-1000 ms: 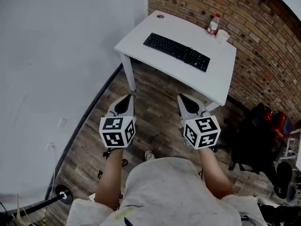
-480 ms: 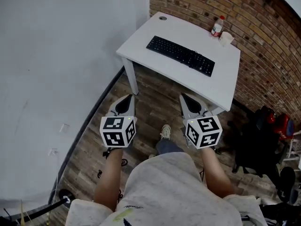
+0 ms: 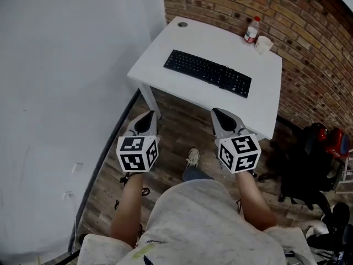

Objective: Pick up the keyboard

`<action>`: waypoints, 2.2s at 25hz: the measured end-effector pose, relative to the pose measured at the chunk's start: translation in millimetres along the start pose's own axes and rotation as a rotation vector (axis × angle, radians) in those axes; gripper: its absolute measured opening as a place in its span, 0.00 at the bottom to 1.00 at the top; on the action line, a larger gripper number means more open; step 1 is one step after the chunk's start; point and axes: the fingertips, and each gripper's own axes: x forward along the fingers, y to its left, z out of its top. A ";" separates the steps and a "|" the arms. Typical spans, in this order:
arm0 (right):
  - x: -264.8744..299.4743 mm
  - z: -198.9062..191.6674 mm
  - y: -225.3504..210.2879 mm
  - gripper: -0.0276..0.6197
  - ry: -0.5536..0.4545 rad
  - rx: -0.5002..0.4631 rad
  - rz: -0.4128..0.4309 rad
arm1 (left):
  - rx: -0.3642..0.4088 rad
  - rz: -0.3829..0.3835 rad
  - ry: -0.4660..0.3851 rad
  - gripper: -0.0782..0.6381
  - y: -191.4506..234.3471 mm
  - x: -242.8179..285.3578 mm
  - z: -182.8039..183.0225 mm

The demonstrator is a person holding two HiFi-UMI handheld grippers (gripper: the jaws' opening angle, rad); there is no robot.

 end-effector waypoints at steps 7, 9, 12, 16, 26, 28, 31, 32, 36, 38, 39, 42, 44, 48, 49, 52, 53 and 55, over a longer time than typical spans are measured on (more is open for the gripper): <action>52.1 11.4 -67.2 0.05 0.038 0.029 -0.041 | -0.004 -0.029 0.009 0.10 13.2 84.4 33.9; 68.4 12.9 -85.6 0.05 0.054 0.035 -0.049 | -0.016 -0.028 0.017 0.10 18.6 108.9 40.6; 90.4 15.8 -110.2 0.05 0.067 0.043 -0.055 | -0.028 -0.034 0.037 0.10 21.9 143.2 47.8; 114.0 16.3 -139.1 0.05 0.080 0.064 -0.064 | -0.007 -0.046 0.069 0.10 21.0 184.1 56.5; 143.5 6.3 -205.4 0.09 0.111 0.113 -0.111 | 0.037 -0.078 0.125 0.14 13.5 264.5 73.4; 144.3 2.8 -220.1 0.10 0.112 0.130 -0.134 | 0.040 -0.079 0.143 0.17 14.2 276.4 71.0; 141.1 -4.6 -238.4 0.12 0.120 0.162 -0.175 | 0.036 -0.088 0.167 0.24 16.3 289.6 67.6; 140.4 -6.9 -243.5 0.13 0.122 0.171 -0.187 | 0.033 -0.091 0.173 0.26 18.1 294.0 67.5; 138.9 -18.0 -264.1 0.16 0.131 0.203 -0.243 | 0.036 -0.099 0.194 0.32 28.0 314.0 66.9; 138.6 -24.5 -273.8 0.19 0.139 0.219 -0.273 | 0.025 -0.100 0.205 0.35 35.4 324.4 65.7; 139.2 -27.6 -278.6 0.20 0.144 0.225 -0.286 | 0.017 -0.102 0.213 0.36 39.5 330.2 64.9; 142.8 -37.3 -293.7 0.26 0.163 0.244 -0.333 | 0.006 -0.117 0.251 0.44 49.1 349.9 60.4; 144.8 -42.9 -305.2 0.29 0.179 0.268 -0.372 | 0.017 -0.131 0.283 0.50 54.0 363.0 57.5; 148.2 -53.6 -323.5 0.37 0.209 0.316 -0.445 | 0.033 -0.154 0.336 0.56 66.1 385.1 53.1; 148.8 -57.7 -327.0 0.38 0.221 0.324 -0.462 | 0.031 -0.162 0.346 0.57 68.5 390.6 51.1; 152.8 -68.6 -336.4 0.42 0.244 0.360 -0.501 | 0.033 -0.180 0.377 0.61 76.6 406.5 45.7; 154.5 -70.7 -339.5 0.43 0.247 0.374 -0.511 | 0.036 -0.183 0.387 0.63 79.4 411.0 44.8; 157.3 -74.1 -345.3 0.46 0.257 0.395 -0.531 | 0.042 -0.188 0.399 0.65 83.9 418.7 44.1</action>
